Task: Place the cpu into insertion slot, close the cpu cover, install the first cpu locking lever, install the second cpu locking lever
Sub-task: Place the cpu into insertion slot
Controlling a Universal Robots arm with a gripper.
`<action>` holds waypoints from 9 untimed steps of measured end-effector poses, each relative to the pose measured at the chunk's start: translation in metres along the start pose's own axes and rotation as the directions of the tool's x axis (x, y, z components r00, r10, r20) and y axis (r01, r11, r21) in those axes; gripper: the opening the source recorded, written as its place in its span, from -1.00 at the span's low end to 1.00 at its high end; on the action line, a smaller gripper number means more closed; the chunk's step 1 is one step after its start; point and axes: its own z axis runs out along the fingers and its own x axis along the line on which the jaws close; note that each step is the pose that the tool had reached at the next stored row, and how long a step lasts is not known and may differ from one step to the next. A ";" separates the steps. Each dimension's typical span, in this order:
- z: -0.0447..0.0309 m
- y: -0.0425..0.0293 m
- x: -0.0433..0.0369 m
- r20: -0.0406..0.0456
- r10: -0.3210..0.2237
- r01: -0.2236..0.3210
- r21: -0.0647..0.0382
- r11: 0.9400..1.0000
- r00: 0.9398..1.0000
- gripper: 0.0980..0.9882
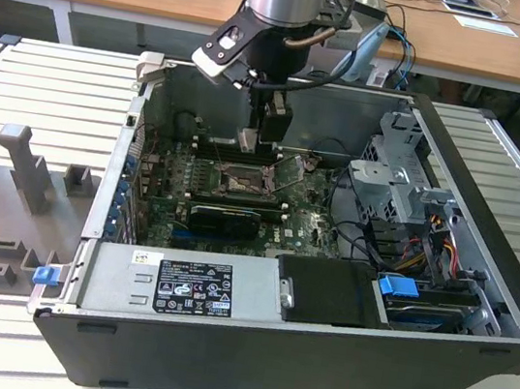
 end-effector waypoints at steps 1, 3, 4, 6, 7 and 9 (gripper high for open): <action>0.0015 -0.0001 0.0000 0.000 0.014 -0.014 0.003 1.000 1.000 -0.03; 0.0044 -0.0002 -0.0002 0.001 0.038 -0.038 0.006 0.999 0.999 -0.03; 0.0052 -0.0002 -0.0002 0.001 0.045 -0.045 0.006 0.999 0.999 -0.03; 0.0109 -0.0005 -0.0002 0.001 0.059 -0.059 0.013 0.998 0.998 -0.03; 0.0138 -0.0006 -0.0002 0.001 0.076 -0.076 0.012 0.997 0.997 -0.03; 0.0177 -0.0007 -0.0003 0.003 0.110 -0.110 0.011 0.994 0.994 -0.03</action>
